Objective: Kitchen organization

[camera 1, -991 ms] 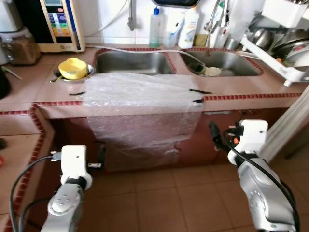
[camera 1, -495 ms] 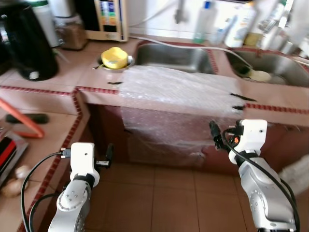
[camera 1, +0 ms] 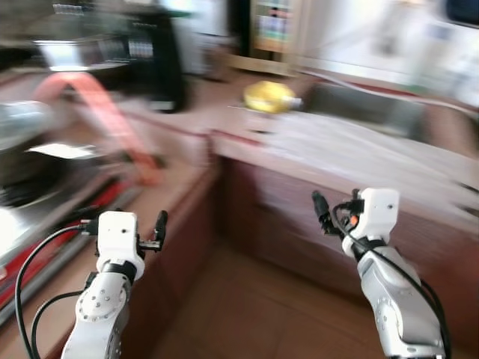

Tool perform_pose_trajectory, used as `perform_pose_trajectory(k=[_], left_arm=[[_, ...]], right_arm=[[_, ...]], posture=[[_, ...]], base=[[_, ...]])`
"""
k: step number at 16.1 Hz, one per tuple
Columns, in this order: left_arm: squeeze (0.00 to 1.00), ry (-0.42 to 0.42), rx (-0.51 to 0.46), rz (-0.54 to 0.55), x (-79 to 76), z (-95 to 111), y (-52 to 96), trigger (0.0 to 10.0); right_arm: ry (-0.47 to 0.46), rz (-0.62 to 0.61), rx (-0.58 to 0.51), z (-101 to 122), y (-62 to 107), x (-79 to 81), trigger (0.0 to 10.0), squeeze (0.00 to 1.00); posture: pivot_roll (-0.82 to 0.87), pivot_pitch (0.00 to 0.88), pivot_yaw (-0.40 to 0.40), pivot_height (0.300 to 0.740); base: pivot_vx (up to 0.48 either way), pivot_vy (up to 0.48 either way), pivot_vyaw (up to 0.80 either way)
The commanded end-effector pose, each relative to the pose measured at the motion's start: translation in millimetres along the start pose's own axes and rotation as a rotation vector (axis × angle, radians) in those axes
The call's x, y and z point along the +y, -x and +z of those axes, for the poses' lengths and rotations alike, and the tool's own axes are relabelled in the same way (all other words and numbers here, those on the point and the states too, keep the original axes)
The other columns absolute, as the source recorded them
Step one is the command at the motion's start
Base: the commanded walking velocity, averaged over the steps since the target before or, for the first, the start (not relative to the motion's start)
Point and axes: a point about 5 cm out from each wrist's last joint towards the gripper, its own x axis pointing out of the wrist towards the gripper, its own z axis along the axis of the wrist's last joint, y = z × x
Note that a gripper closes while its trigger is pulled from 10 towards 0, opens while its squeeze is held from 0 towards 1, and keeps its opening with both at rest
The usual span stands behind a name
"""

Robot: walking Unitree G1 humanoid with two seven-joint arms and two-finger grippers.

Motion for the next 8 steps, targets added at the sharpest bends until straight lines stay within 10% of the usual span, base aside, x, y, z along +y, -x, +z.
perform_pose_trajectory(k=[1,8], left_arm=[[0.0,0.02,-0.011,-0.04,-8.1,3.7,-1.5,10.0],[0.0,0.058,-0.038,-0.068,-17.3,11.3,-8.3,10.0]], right_arm=[[0.002,-0.017,-0.034,6.6,3.3,-4.0,10.0,0.0],[0.029,-0.012,-0.042,14.6,-4.5,-1.4,10.0,0.0]], posture=[[0.01,0.0,-0.02,0.74],[0.0,0.0,-0.053,0.74]], base=[[0.0,0.0,0.0],[0.0,0.0,-0.11]])
